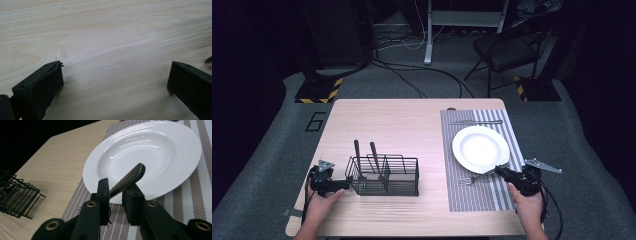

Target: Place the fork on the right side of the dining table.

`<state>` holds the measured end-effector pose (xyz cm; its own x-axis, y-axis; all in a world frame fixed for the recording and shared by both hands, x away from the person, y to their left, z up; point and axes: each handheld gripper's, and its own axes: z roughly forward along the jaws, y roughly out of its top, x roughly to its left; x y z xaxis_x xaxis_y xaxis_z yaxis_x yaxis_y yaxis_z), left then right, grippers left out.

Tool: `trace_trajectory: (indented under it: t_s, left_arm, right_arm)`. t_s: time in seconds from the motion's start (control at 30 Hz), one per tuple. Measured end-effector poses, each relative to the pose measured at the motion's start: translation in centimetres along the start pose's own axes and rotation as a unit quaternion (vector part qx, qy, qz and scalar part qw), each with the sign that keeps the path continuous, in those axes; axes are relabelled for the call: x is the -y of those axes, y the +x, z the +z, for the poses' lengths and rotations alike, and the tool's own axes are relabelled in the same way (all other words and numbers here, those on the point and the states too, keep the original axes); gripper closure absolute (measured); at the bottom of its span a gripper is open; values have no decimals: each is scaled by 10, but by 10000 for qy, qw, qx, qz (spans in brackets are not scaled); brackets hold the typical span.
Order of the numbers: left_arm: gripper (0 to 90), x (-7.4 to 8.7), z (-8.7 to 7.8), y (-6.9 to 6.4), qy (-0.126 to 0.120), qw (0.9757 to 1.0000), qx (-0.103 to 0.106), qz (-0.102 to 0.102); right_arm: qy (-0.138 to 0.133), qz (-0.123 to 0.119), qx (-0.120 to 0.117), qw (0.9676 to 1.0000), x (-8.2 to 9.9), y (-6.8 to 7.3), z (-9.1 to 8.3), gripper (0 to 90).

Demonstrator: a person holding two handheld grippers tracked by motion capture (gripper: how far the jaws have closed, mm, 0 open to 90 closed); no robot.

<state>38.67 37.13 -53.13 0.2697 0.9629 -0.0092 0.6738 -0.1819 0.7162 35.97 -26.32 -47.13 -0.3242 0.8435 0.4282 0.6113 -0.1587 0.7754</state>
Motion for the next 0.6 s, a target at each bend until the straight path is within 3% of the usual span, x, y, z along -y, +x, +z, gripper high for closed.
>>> trace_trajectory:
  t_s: [0.3,0.6]
  left_arm:
    - [0,0,0,0,-1,10000,-3,-4]
    - [0,0,0,0,-2,10000,-4,-5]
  right_arm:
    - [17,100,5,9999,4,-10,-2,734]
    - [53,371,113,9992,9,-22,-1,694]
